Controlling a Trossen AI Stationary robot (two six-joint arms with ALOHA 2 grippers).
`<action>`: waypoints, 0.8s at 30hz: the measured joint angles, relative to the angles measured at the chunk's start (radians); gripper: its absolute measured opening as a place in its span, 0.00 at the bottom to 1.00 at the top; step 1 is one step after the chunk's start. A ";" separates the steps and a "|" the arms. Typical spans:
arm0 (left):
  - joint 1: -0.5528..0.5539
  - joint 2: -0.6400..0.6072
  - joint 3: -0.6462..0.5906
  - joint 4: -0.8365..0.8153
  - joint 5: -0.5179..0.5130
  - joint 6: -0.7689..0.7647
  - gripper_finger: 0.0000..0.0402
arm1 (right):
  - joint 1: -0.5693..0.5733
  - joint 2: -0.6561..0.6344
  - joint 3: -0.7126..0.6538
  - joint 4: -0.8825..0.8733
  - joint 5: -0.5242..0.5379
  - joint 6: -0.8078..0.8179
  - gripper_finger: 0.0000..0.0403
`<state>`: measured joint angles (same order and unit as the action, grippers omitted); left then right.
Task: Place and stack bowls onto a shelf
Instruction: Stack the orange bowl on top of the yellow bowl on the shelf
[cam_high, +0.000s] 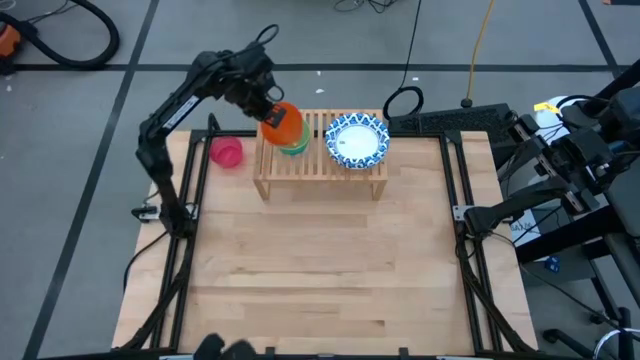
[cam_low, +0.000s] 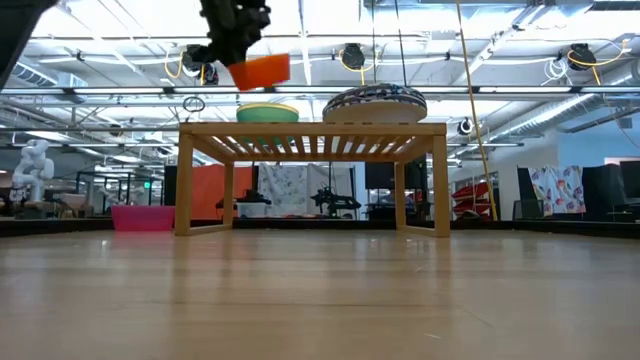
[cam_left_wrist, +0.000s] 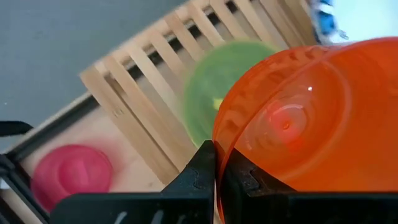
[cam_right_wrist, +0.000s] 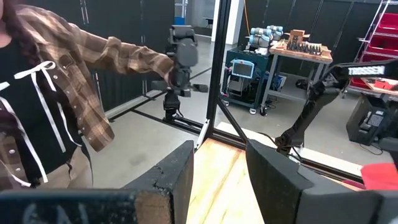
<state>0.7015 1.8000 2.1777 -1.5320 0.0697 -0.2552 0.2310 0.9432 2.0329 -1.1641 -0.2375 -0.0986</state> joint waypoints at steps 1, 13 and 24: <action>0.015 0.022 0.019 -0.005 0.002 0.015 0.01 | 0.000 0.000 0.000 0.000 0.000 0.000 0.35; 0.099 0.165 0.070 -0.037 0.064 0.117 0.01 | 0.000 0.000 0.000 0.000 0.002 0.000 0.35; 0.100 0.220 0.069 -0.038 0.132 0.156 0.05 | 0.000 0.000 0.000 0.001 0.005 0.000 0.35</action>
<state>0.8018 2.0205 2.2467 -1.5703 0.2017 -0.0993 0.2310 0.9432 2.0327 -1.1629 -0.2329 -0.0986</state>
